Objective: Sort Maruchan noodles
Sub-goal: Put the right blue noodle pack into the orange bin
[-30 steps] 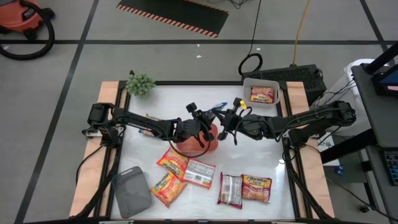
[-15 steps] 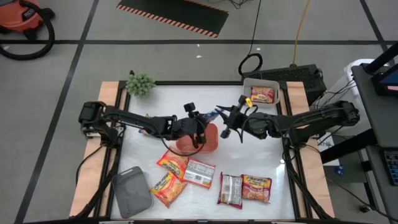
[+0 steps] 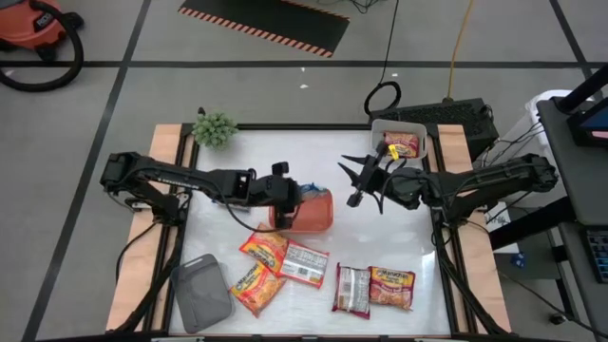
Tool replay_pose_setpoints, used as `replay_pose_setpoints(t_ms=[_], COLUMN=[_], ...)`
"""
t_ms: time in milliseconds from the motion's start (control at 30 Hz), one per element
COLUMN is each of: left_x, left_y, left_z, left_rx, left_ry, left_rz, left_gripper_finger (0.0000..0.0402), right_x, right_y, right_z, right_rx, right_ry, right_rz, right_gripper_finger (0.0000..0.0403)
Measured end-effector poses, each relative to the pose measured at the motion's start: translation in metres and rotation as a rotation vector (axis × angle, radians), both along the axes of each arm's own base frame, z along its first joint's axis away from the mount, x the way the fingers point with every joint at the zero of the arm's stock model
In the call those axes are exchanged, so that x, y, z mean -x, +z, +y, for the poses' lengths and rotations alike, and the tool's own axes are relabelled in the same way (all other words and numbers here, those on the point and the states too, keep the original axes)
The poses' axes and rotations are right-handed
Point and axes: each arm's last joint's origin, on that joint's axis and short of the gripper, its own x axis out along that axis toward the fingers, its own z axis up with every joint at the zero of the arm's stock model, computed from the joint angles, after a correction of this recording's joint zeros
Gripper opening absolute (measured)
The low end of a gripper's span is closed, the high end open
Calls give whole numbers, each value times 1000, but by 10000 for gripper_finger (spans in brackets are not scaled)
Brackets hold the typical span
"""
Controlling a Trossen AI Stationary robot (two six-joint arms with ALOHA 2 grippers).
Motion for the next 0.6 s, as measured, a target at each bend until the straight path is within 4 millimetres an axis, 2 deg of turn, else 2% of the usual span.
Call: replay_pose_setpoints(t_ms=[100,300,600], left_x=[2,3,1], left_y=[-5,-14,-17], left_z=[0,5,8], left_rx=[73,119,217], left_ry=[-80,-117,-185], left_rz=[61,129,133], left_gripper_finger=[139,141,148], right_x=[1,1,2], right_y=[0,-4,-6], right_z=[0,0,0], right_rx=[0,5,-13], right_ry=[6,5,2], right_rz=[6,44,53], right_gripper_finger=[89,89,89])
